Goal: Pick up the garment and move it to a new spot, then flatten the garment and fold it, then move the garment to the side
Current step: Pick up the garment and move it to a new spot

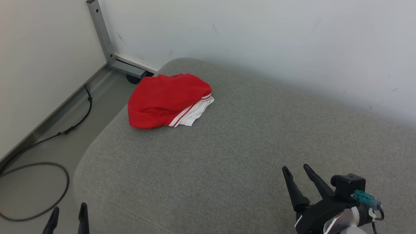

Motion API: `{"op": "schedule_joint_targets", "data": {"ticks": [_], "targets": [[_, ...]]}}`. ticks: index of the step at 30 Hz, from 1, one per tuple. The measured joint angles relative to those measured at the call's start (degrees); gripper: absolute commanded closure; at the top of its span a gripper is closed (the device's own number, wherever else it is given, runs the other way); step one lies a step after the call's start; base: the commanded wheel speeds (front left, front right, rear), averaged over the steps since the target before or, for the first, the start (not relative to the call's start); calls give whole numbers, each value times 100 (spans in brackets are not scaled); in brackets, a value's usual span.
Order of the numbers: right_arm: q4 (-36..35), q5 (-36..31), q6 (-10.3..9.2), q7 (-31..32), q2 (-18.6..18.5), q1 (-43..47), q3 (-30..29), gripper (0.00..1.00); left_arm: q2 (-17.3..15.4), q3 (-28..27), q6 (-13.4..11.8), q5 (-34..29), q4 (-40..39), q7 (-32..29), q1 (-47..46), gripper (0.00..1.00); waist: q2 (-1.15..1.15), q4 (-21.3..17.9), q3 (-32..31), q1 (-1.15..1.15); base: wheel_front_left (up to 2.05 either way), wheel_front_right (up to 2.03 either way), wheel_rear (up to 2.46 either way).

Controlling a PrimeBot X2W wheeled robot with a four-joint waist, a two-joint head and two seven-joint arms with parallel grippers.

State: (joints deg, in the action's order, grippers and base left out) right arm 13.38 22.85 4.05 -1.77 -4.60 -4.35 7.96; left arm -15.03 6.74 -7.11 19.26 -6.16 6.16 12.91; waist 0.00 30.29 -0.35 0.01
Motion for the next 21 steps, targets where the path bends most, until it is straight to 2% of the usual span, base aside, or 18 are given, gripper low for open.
{"op": "schedule_joint_targets", "data": {"ticks": [12, 15, 18, 21], "targets": [[105, 0, 7, -34, -11, 19, -4, 0, 183, 83, 35, 242, 88, -110, -168, 0, 0, -31, 3, 0, 0, 0, 0], [46, -4, 7, -47, -32, 44, -4, 0, 159, 247, 216, 309, 339, -361, -675, 0, 0, -32, 36, 0, 0, 0, 0], [-120, -94, 7, -32, -108, 57, 22, 0, 168, 276, 214, 352, 662, -634, -1367, 0, 0, -37, 111, 0, 0, 0, 0], [-316, -209, 7, 25, -230, 89, 57, 0, 226, 404, 320, 411, 1111, -966, -2023, 0, 0, -50, 224, 0, 0, 0, 0]]}}
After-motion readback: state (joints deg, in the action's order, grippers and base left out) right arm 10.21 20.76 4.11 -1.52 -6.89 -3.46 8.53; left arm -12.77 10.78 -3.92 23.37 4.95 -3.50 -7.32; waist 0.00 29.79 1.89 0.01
